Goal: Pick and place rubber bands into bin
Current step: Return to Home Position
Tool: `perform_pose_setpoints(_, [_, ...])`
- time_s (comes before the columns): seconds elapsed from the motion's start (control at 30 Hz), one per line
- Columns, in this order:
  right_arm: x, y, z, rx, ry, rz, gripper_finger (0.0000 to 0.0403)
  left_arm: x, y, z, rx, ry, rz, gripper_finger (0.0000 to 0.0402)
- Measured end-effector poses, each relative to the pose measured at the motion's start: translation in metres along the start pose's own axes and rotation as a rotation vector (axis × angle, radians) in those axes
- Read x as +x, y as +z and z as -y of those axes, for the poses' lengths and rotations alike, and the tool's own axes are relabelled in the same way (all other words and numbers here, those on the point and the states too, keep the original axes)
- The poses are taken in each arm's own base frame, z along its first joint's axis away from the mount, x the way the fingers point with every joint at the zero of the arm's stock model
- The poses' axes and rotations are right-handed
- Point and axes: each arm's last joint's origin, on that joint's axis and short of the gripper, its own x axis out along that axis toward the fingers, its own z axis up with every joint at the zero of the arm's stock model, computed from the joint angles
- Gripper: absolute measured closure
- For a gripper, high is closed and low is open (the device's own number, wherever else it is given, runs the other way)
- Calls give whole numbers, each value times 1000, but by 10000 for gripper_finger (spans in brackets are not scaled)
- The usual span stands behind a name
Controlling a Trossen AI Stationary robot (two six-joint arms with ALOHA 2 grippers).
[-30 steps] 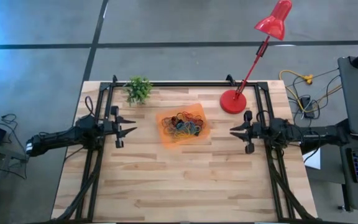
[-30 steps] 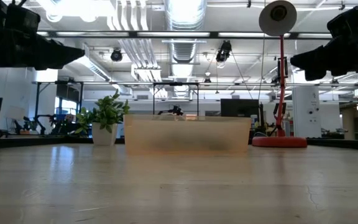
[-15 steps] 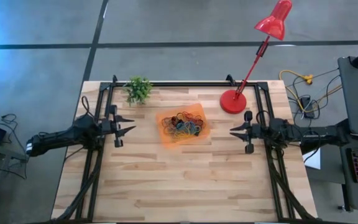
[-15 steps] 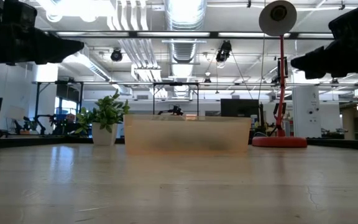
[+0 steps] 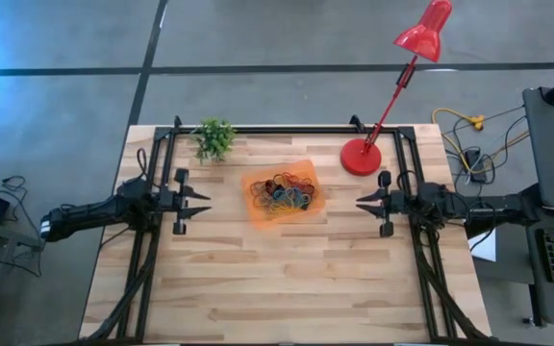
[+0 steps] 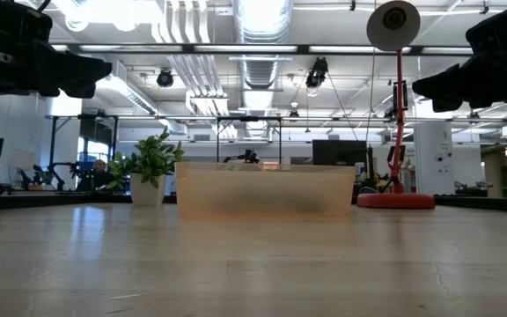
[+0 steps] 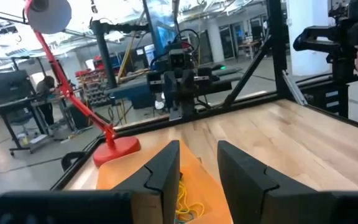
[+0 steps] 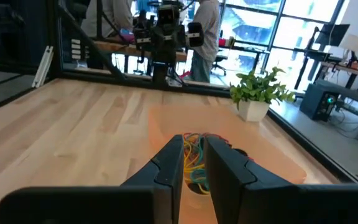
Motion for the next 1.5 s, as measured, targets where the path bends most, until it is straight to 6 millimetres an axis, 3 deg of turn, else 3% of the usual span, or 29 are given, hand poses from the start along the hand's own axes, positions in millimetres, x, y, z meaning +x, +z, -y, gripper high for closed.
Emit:
perform_pose_setpoints(0.17, [0,2,1,9,-14,18,351,0,0,-1,4,21,1,308])
perform_pose_setpoints(0.33, [0,-3,5,76,-184,-36,351,0,0,-3,62,115,-24,308])
perform_pose_setpoints(0.5, [0,-5,2,60,-94,-58,351,1,-2,-3,96,110,-45,308])
perform_pose_setpoints(1.5, [0,-5,2,12,-98,-58,351,8,-15,-2,74,76,-178,308])
